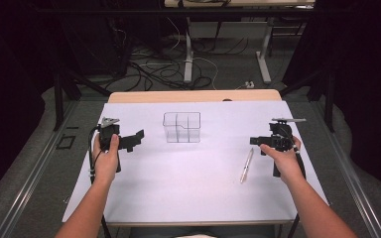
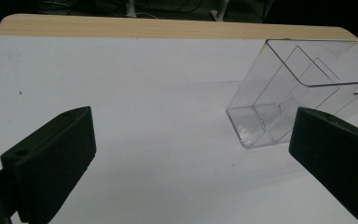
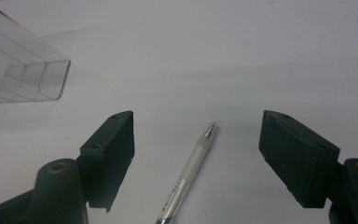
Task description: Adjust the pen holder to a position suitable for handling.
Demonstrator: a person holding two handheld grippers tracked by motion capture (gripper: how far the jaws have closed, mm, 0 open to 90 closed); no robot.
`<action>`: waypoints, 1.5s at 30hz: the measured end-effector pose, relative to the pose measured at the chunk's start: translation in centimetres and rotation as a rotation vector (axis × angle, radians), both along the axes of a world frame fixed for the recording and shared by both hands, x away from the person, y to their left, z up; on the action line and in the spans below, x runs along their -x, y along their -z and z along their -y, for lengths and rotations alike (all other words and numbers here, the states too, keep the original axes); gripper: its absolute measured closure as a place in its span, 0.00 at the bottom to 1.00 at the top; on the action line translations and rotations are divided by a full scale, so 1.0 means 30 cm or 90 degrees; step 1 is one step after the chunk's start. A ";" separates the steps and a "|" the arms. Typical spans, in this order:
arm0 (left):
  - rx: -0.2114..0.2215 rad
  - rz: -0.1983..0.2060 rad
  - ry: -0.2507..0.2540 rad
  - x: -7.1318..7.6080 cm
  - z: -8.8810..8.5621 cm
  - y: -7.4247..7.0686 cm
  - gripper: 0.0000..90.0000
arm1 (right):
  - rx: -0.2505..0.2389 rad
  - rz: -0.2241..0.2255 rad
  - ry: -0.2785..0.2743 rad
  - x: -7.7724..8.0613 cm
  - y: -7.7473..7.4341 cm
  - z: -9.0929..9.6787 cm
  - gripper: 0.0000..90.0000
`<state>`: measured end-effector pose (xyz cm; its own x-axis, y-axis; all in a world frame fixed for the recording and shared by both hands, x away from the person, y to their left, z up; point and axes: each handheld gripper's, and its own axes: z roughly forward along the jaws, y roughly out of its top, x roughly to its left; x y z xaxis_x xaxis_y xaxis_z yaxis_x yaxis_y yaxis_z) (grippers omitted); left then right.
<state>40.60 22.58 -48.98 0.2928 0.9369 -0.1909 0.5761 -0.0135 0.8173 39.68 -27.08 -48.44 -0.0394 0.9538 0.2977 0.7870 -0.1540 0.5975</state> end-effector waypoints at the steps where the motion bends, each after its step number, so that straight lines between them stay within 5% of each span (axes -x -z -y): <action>1: 0.001 -0.001 0.003 0.000 0.002 0.000 0.00 | -0.006 0.000 0.000 -0.002 0.002 -0.001 0.29; 20: 0.001 -0.010 0.014 0.001 0.029 0.016 0.00 | -0.004 -0.056 0.011 -0.037 0.043 -0.026 0.29; 33: -0.001 -0.014 0.018 0.000 0.036 0.022 0.00 | -0.017 -0.139 0.077 -0.072 0.062 -0.040 0.49; 45: -0.005 -0.019 0.022 -0.001 0.038 0.025 0.00 | -0.028 -0.179 0.077 -0.088 0.104 -0.040 0.66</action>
